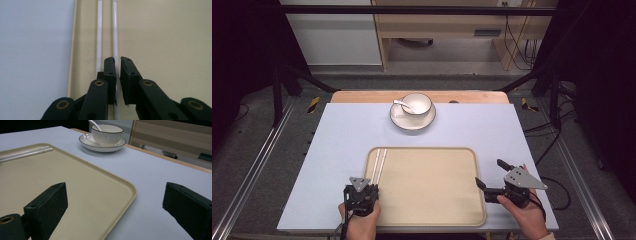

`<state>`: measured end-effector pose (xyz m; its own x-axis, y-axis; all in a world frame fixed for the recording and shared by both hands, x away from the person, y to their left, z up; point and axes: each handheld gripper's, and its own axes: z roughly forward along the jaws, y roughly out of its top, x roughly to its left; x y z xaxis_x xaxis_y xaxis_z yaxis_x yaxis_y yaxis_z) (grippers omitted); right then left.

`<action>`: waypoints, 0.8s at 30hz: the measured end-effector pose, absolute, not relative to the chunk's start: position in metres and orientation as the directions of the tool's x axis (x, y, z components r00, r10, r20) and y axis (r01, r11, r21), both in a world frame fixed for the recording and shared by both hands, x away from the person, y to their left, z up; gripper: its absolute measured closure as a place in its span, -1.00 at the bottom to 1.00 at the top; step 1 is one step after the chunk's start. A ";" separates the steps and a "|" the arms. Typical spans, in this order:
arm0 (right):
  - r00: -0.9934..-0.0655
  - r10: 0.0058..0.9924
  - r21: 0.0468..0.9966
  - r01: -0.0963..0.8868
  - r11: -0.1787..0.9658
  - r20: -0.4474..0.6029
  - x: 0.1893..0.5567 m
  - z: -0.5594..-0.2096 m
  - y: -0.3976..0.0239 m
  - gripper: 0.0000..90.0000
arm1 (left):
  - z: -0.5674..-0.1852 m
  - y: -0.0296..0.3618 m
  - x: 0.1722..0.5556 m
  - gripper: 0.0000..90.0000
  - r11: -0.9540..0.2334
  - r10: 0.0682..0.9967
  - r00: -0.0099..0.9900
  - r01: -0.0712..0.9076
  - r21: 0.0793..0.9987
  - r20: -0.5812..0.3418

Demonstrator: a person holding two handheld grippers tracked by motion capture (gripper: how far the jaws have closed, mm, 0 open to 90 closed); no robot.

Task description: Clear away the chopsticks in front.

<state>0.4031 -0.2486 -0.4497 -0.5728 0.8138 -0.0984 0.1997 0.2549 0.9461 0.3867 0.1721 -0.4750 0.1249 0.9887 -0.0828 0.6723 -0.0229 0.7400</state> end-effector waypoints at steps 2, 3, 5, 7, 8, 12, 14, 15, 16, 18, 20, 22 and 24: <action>-0.573 0.814 0.946 0.200 0.254 -0.098 0.403 -0.450 -0.248 -0.87 | -0.472 0.170 0.387 0.72 -0.036 0.990 0.127 0.658 0.753 -0.063; -0.571 0.816 0.947 0.202 0.252 -0.095 0.403 -0.449 -0.249 -0.87 | -0.470 0.169 0.387 0.66 -0.040 0.990 0.130 0.646 0.762 -0.059; -0.567 0.819 0.947 0.203 0.249 -0.094 0.403 -0.449 -0.249 -0.87 | -0.464 0.168 0.389 0.54 -0.060 0.988 0.151 0.623 0.780 -0.045; -0.565 0.820 0.948 0.198 0.249 -0.098 0.403 -0.449 -0.251 -0.87 | -0.457 0.169 0.394 0.40 -0.072 0.982 0.182 0.592 0.803 -0.046; -0.561 0.822 0.948 0.200 0.248 -0.097 0.403 -0.449 -0.252 -0.87 | -0.453 0.170 0.397 0.33 -0.084 0.979 0.199 0.576 0.813 -0.040; -0.538 0.837 0.951 0.194 0.239 -0.100 0.404 -0.448 -0.257 -0.88 | -0.439 0.175 0.411 0.08 -0.158 0.965 0.262 0.503 0.850 0.024; -0.523 0.847 0.955 0.190 0.228 -0.097 0.404 -0.447 -0.260 -0.89 | -0.432 0.181 0.422 -0.06 -0.205 0.953 0.294 0.463 0.863 0.069; -0.516 0.851 0.956 0.189 0.225 -0.098 0.404 -0.447 -0.261 -0.89 | -0.429 0.185 0.427 -0.12 -0.227 0.944 0.319 0.452 0.863 0.082; -0.510 0.855 0.957 0.186 0.220 -0.098 0.404 -0.447 -0.262 -0.89 | -0.426 0.190 0.431 -0.16 -0.238 0.937 0.337 0.439 0.866 0.087; -0.504 0.859 0.960 0.180 0.212 -0.095 0.405 -0.447 -0.265 -0.89 | -0.422 0.199 0.439 -0.25 -0.283 0.919 0.375 0.406 0.869 0.124; -0.494 0.864 0.963 0.173 0.207 -0.097 0.406 -0.446 -0.266 -0.90 | -0.420 0.208 0.444 -0.33 -0.309 0.902 0.407 0.372 0.875 0.145; -0.484 0.870 0.965 0.170 0.202 -0.097 0.406 -0.447 -0.268 -0.90 | -0.420 0.218 0.448 -0.42 -0.322 0.885 0.441 0.344 0.882 0.151; -0.471 0.877 0.965 0.174 0.198 -0.095 0.406 -0.447 -0.270 -0.91 | -0.422 0.227 0.451 -0.47 -0.306 0.882 0.450 0.330 0.893 0.136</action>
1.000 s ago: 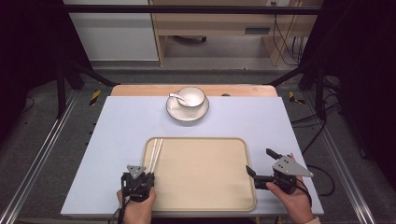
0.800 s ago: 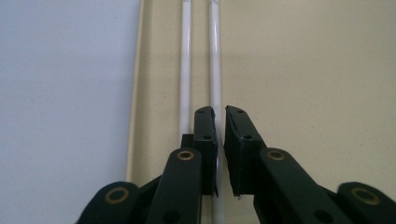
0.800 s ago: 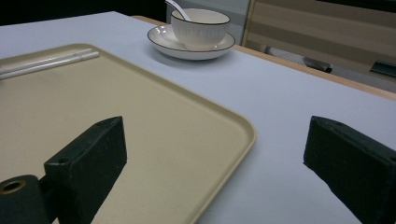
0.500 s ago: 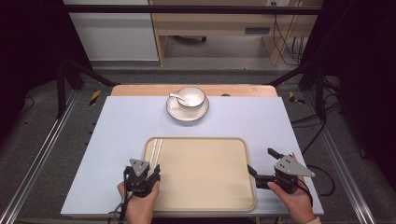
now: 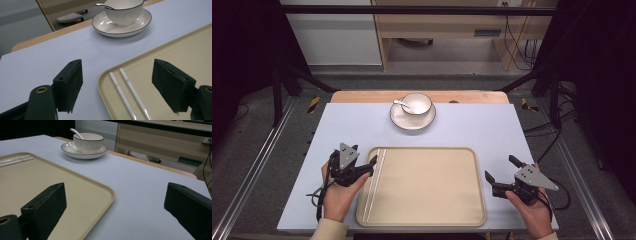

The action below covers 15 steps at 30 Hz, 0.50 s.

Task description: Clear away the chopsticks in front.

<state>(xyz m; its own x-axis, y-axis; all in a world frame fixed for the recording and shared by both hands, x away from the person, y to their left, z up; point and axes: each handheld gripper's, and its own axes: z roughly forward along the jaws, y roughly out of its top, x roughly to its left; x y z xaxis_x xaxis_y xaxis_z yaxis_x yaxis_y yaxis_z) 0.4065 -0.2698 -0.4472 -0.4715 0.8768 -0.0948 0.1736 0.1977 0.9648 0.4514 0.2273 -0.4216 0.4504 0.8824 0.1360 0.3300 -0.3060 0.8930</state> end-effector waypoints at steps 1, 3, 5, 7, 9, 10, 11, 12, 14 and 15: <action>-0.463 0.881 0.965 0.175 0.197 -0.096 0.407 -0.448 -0.271 -0.91 | -0.422 0.231 0.452 -0.49 -0.289 0.882 0.456 0.327 0.900 0.119; -0.457 0.885 0.966 0.177 0.190 -0.090 0.407 -0.448 -0.272 -0.91 | -0.423 0.238 0.454 -0.54 -0.268 0.879 0.467 0.316 0.910 0.097; -0.453 0.887 0.965 0.176 0.192 -0.093 0.407 -0.448 -0.273 -0.91 | -0.424 0.244 0.455 -0.59 -0.248 0.873 0.481 0.304 0.920 0.076; -0.452 0.887 0.965 0.177 0.194 -0.095 0.407 -0.449 -0.272 -0.92 | -0.424 0.250 0.456 -0.66 -0.242 0.861 0.503 0.285 0.928 0.070; -0.456 0.884 0.965 0.173 0.196 -0.098 0.407 -0.449 -0.272 -0.92 | -0.423 0.256 0.457 -0.73 -0.225 0.850 0.525 0.278 0.934 0.049; -0.459 0.882 0.965 0.170 0.200 -0.102 0.408 -0.449 -0.273 -0.92 | -0.422 0.260 0.458 -0.75 -0.219 0.847 0.530 0.272 0.937 0.044; -0.459 0.882 0.965 0.170 0.200 -0.102 0.408 -0.449 -0.273 -0.92 | -0.423 0.264 0.459 -0.75 -0.230 0.844 0.534 0.267 0.936 0.055; -0.460 0.882 0.964 0.172 0.201 -0.102 0.408 -0.449 -0.273 -0.92 | -0.424 0.269 0.461 -0.75 -0.234 0.847 0.529 0.271 0.934 0.058; -0.464 0.879 0.964 0.168 0.207 -0.108 0.409 -0.450 -0.274 -0.92 | -0.428 0.280 0.465 -0.79 -0.216 0.847 0.531 0.287 0.933 0.033; -0.463 0.879 0.963 0.169 0.211 -0.111 0.409 -0.451 -0.274 -0.92 | -0.430 0.285 0.467 -0.80 -0.218 0.845 0.533 0.285 0.933 0.034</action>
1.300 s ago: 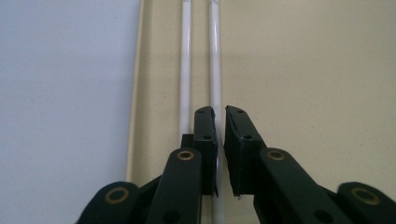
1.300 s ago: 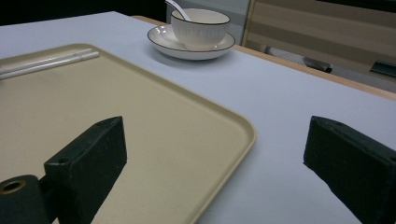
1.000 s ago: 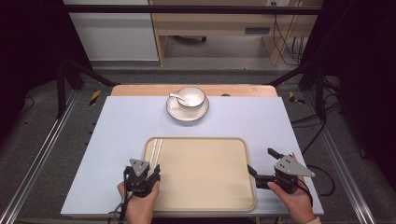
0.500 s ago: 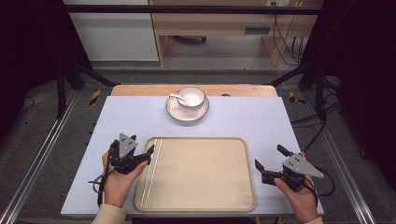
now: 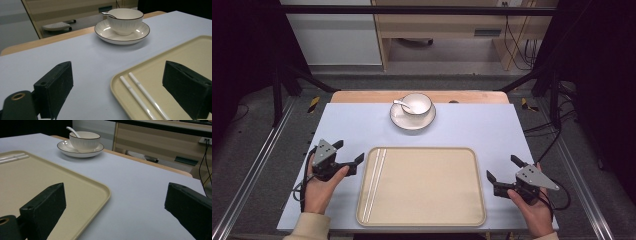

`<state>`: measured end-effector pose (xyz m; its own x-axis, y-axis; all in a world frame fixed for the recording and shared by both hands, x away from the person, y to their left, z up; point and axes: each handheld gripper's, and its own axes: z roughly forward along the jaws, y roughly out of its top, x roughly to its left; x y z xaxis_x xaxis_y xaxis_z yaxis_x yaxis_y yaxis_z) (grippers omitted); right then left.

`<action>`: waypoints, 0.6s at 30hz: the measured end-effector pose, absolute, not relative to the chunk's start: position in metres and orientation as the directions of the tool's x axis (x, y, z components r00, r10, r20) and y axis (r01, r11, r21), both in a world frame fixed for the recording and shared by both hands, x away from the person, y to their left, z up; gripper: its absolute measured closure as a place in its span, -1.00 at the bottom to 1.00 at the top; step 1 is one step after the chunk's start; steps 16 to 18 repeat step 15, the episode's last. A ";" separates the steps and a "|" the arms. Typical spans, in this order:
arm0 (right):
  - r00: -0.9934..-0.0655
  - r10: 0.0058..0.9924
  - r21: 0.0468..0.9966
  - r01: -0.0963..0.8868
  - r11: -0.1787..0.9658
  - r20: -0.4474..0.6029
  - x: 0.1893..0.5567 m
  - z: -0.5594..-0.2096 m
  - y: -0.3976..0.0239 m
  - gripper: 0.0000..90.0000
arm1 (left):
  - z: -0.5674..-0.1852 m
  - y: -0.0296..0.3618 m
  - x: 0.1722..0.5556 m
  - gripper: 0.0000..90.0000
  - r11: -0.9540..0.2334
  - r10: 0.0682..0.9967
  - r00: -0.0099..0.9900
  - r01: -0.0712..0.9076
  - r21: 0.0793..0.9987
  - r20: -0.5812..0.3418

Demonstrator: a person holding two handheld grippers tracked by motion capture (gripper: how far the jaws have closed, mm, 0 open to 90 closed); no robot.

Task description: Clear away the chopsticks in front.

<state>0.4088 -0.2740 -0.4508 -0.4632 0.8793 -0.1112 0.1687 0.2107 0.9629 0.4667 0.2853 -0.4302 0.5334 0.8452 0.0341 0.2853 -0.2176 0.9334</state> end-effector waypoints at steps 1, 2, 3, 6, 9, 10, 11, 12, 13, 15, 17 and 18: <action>-0.462 0.879 0.962 0.167 0.214 -0.115 0.409 -0.451 -0.274 -0.92 | -0.432 0.290 0.468 -0.81 -0.221 0.846 0.532 0.287 0.932 0.037; -0.461 0.879 0.963 0.164 0.216 -0.119 0.409 -0.451 -0.275 -0.92 | -0.435 0.294 0.469 -0.81 -0.207 0.849 0.528 0.289 0.935 0.025; -0.462 0.879 0.963 0.163 0.215 -0.118 0.410 -0.452 -0.275 -0.92 | -0.437 0.298 0.470 -0.81 -0.193 0.850 0.527 0.286 0.938 0.014; -0.463 0.883 0.971 0.163 0.176 -0.082 0.411 -0.453 -0.277 -0.91 | -0.444 0.308 0.468 -0.80 -0.170 0.839 0.545 0.240 0.956 0.013; -0.471 0.879 0.973 0.159 0.167 -0.074 0.413 -0.455 -0.278 -0.92 | -0.446 0.314 0.465 -0.78 -0.206 0.815 0.576 0.194 0.959 0.059; -0.476 0.879 0.976 0.171 0.132 -0.036 0.414 -0.455 -0.279 -0.92 | -0.447 0.317 0.463 -0.79 -0.205 0.812 0.581 0.184 0.961 0.062; -0.485 0.874 0.983 0.175 0.062 0.031 0.415 -0.456 -0.281 -0.93 | -0.448 0.320 0.461 -0.80 -0.191 0.808 0.586 0.173 0.966 0.055; -0.485 0.874 0.983 0.175 0.062 0.031 0.415 -0.456 -0.281 -0.93 | -0.449 0.322 0.459 -0.80 -0.180 0.804 0.592 0.168 0.969 0.047; -0.467 0.884 0.982 0.172 0.075 0.014 0.416 -0.457 -0.283 -0.92 | -0.449 0.325 0.458 -0.81 -0.172 0.803 0.594 0.161 0.972 0.044; -0.461 0.887 0.981 0.171 0.088 0.001 0.417 -0.457 -0.283 -0.92 | -0.450 0.328 0.456 -0.81 -0.143 0.805 0.593 0.160 0.977 0.020; -0.461 0.887 0.981 0.171 0.088 0.001 0.417 -0.457 -0.283 -0.92 | -0.450 0.328 0.456 -0.81 -0.143 0.805 0.593 0.160 0.977 0.020; -0.461 0.887 0.981 0.171 0.088 0.001 0.417 -0.457 -0.283 -0.92 | -0.450 0.328 0.456 -0.81 -0.143 0.805 0.593 0.160 0.977 0.020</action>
